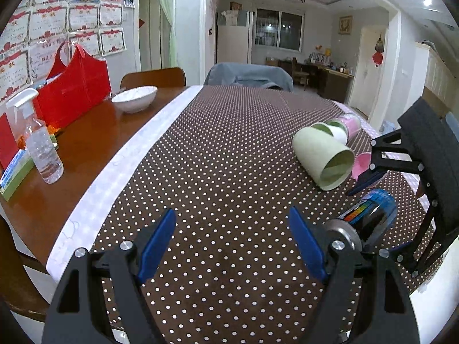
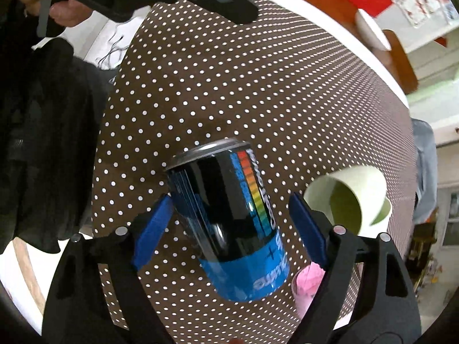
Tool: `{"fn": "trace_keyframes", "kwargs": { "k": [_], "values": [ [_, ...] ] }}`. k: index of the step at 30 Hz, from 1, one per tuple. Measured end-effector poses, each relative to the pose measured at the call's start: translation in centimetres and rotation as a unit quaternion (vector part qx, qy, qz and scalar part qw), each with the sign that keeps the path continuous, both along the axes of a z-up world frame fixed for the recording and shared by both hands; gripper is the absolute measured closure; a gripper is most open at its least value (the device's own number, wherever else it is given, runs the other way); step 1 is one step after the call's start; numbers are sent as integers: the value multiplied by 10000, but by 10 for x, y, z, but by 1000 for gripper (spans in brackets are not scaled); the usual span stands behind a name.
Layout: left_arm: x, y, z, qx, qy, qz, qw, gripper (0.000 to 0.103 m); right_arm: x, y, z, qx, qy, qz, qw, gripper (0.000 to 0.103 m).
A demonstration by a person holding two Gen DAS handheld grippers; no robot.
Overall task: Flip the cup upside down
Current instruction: 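Lift the can with the right gripper and rotate it silver lid up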
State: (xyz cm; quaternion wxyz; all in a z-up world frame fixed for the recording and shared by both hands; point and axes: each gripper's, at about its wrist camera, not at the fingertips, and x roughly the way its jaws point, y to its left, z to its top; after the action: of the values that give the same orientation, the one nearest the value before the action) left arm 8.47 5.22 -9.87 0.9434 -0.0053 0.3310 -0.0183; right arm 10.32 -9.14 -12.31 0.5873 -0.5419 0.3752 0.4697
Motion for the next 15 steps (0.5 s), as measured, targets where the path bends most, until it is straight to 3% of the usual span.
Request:
{"fn": "trace_keyframes", "kwargs": {
  "k": [8, 9, 15],
  "values": [
    [12, 13, -15, -195, 196, -6, 9996, 24, 8, 21, -18, -744, 340, 178, 9965, 32],
    [12, 14, -17, -211, 212, -24, 9995, 24, 9, 24, -20, -823, 401, 138, 9957, 36],
    [13, 15, -25, -294, 279, -122, 9991, 24, 24, 32, -24, -867, 516, -329, 9944, 37]
  ]
}}
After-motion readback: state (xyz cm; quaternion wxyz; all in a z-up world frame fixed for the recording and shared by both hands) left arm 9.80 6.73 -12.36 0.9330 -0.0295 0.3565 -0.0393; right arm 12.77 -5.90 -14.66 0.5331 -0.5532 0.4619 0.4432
